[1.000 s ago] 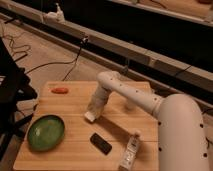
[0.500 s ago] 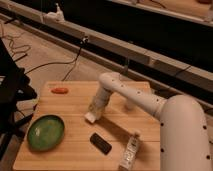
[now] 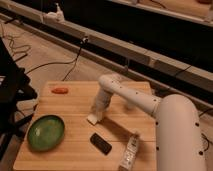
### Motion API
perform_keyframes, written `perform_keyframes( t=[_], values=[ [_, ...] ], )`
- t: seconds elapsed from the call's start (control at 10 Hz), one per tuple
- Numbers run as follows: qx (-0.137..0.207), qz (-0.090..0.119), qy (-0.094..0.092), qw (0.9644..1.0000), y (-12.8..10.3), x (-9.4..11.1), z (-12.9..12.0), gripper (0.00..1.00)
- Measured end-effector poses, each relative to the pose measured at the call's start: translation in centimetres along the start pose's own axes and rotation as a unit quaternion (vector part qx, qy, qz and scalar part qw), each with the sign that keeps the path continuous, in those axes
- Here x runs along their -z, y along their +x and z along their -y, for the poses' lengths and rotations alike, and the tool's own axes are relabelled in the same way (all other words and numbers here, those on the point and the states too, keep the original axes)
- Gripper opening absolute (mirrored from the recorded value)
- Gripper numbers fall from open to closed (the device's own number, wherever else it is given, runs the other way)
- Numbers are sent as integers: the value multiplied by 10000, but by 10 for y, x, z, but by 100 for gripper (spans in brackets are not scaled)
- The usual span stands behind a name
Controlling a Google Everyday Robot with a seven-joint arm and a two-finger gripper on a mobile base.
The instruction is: Wipe the white sponge on the table
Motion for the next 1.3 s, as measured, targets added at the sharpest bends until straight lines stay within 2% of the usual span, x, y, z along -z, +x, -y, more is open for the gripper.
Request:
perform_keyframes(
  t=[0.4, 0.6, 0.8, 0.9, 1.1, 1.3],
  values=[
    [-427, -427, -80, 9981, 28, 18, -7, 0],
    [-561, -518, -91, 9970, 37, 24, -5, 0],
    [-604, -533, -31, 9967, 42, 26, 9, 0],
    [-551, -483, 45, 9973, 39, 24, 24, 0],
    [-343, -380, 166, 9986, 29, 19, 53, 0],
    [30, -285, 189, 9994, 8, 10, 79, 0]
  ],
)
